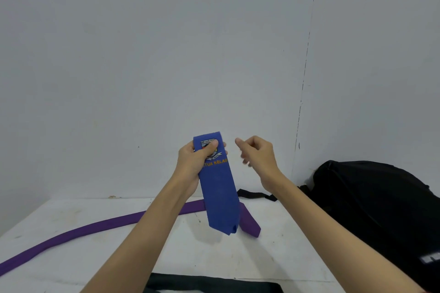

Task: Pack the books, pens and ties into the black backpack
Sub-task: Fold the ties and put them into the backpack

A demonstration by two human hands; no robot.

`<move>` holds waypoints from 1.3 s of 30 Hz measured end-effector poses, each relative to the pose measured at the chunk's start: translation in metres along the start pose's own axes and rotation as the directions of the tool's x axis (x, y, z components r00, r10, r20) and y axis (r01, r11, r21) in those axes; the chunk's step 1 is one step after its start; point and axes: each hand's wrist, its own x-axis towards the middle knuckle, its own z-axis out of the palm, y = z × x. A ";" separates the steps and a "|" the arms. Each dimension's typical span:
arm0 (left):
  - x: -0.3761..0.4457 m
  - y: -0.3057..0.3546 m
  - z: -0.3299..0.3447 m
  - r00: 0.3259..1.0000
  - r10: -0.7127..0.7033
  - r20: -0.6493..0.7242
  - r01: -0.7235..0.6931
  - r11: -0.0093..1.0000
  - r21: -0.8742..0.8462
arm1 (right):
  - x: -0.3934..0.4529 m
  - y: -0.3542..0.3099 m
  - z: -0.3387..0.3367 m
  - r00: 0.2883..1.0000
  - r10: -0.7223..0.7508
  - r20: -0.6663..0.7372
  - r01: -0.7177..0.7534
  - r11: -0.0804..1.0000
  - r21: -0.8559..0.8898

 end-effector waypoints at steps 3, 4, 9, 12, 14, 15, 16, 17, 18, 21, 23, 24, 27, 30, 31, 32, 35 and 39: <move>0.005 -0.008 0.000 0.996 -0.018 -0.087 0.024 0.998 0.066 | -0.010 0.000 -0.001 0.954 0.102 0.280 -0.066 0.989 -0.135; 0.005 -0.011 0.000 0.995 -0.015 -0.103 0.024 0.995 0.095 | -0.012 0.000 0.000 0.931 0.117 0.345 -0.049 0.978 -0.201; 0.003 -0.018 0.004 0.997 -0.063 -0.054 0.069 0.991 0.113 | -0.013 0.000 0.008 0.918 0.125 0.377 -0.039 0.973 -0.229; 0.003 -0.013 0.002 0.994 -0.098 0.053 0.092 0.990 0.111 | -0.006 0.000 0.006 0.917 0.207 0.341 -0.161 0.974 -0.157; 0.004 -0.012 0.000 0.990 -0.065 0.123 0.021 0.943 0.331 | -0.002 -0.001 0.003 0.911 0.243 0.333 -0.234 0.970 -0.067; 0.002 -0.011 0.001 0.987 -0.033 0.159 -0.045 0.886 0.462 | 0.001 -0.001 0.002 0.908 0.249 0.338 -0.257 0.966 -0.024; 0.002 -0.011 0.002 0.982 0.008 0.191 -0.116 0.820 0.561 | 0.003 -0.002 0.001 0.902 0.257 0.347 -0.278 0.961 0.011; 0.001 -0.011 0.003 0.974 0.049 0.222 -0.180 0.763 0.621 | 0.003 -0.003 0.002 0.896 0.265 0.355 -0.301 0.953 0.048; 0.002 -0.012 0.004 0.966 0.082 0.247 -0.229 0.718 0.657 | 0.003 -0.004 0.002 0.888 0.282 0.364 -0.335 0.938 0.090; 0.007 -0.015 0.000 0.957 0.093 0.274 -0.269 0.637 0.722 | 0.005 -0.004 0.001 0.858 0.354 0.373 -0.450 0.867 0.212; 0.007 -0.016 -0.005 0.958 0.033 0.286 -0.230 0.685 0.692 | 0.008 -0.001 -0.004 0.846 0.389 0.364 -0.485 0.845 0.226; 0.006 -0.016 -0.007 0.956 -0.006 0.294 -0.200 0.718 0.667 | 0.008 -0.001 -0.006 0.841 0.397 0.367 -0.489 0.849 0.202; 0.002 -0.016 -0.014 0.942 -0.079 0.326 -0.150 0.770 0.620 | 0.012 0.000 -0.014 0.829 0.403 0.386 -0.466 0.881 0.081; 0.010 -0.022 -0.028 0.974 0.008 0.225 -0.174 0.665 0.726 | 0.016 -0.004 -0.026 0.836 0.410 0.366 -0.436 0.900 -0.010; 0.013 -0.025 -0.034 0.983 0.064 0.170 -0.173 0.611 0.772 | 0.018 -0.006 -0.030 0.836 0.405 0.372 -0.418 0.907 -0.047; 0.016 -0.027 -0.040 0.987 0.113 0.117 -0.161 0.581 0.798 | 0.020 -0.008 -0.035 0.830 0.395 0.394 -0.398 0.914 -0.077; 0.023 -0.035 -0.054 0.992 0.124 0.036 -0.102 0.581 0.808 | 0.024 -0.016 -0.044 0.810 0.323 0.490 -0.337 0.939 -0.061; 0.021 -0.045 -0.053 0.998 -0.024 0.066 -0.049 0.426 0.903 | 0.025 -0.031 -0.043 0.827 0.236 0.510 -0.229 0.970 -0.077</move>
